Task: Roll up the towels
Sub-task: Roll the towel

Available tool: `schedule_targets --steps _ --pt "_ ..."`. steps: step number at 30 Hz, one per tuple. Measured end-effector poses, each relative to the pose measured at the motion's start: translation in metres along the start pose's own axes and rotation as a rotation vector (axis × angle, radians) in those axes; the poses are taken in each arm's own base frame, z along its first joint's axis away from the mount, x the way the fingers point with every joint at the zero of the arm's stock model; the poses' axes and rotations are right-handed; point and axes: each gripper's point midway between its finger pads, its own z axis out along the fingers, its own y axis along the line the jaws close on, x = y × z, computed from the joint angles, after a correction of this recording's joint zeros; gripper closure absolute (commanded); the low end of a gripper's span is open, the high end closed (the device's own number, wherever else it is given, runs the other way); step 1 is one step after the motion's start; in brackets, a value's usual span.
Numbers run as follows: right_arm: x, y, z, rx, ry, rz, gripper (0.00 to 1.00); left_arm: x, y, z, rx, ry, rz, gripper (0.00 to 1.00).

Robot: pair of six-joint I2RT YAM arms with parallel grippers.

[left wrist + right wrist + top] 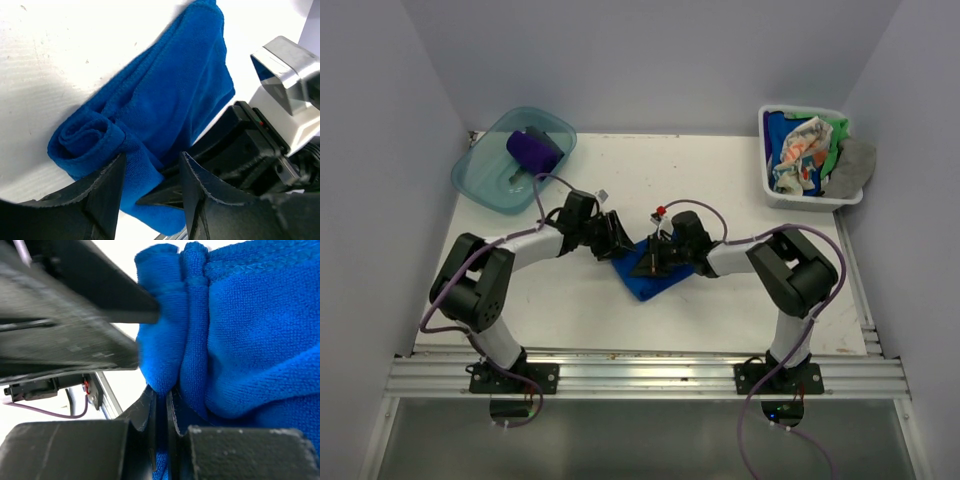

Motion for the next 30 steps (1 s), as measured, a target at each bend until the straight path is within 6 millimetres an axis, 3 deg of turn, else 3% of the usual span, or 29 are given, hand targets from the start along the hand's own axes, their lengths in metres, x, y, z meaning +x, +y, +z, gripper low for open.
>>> schedule_targets --steps 2,3,6,9,15,19,22,25,30 --pt "-0.001 -0.001 0.000 0.003 -0.003 0.002 0.85 0.001 0.004 0.006 -0.004 0.011 -0.005 0.50" --pt "-0.001 -0.001 -0.001 0.007 -0.005 0.002 0.72 0.001 0.005 0.009 -0.006 0.017 -0.007 0.50" --pt "-0.002 0.000 -0.008 0.033 -0.022 -0.009 0.48 0.000 0.004 0.013 -0.005 0.026 -0.010 0.50" --pt "-0.008 0.007 -0.026 0.099 -0.068 -0.063 0.41 -0.002 0.004 0.015 -0.006 0.028 -0.010 0.50" --pt "-0.019 0.040 -0.069 0.296 -0.199 -0.316 0.49 -0.002 0.005 0.018 -0.008 0.036 -0.013 0.51" --pt "-0.008 0.075 -0.064 0.353 -0.188 -0.522 0.51 -0.001 0.005 0.019 -0.009 0.038 -0.012 0.51" --pt "0.003 0.088 -0.052 0.386 -0.148 -0.646 0.52 -0.001 0.004 0.019 -0.008 0.039 -0.010 0.51" --pt "0.007 0.083 -0.039 0.425 -0.112 -0.707 0.52 -0.001 0.004 0.019 -0.008 0.039 -0.010 0.51" --pt "0.008 0.044 -0.029 0.554 -0.057 -0.744 0.53 -0.001 0.004 0.019 -0.009 0.039 -0.009 0.51"
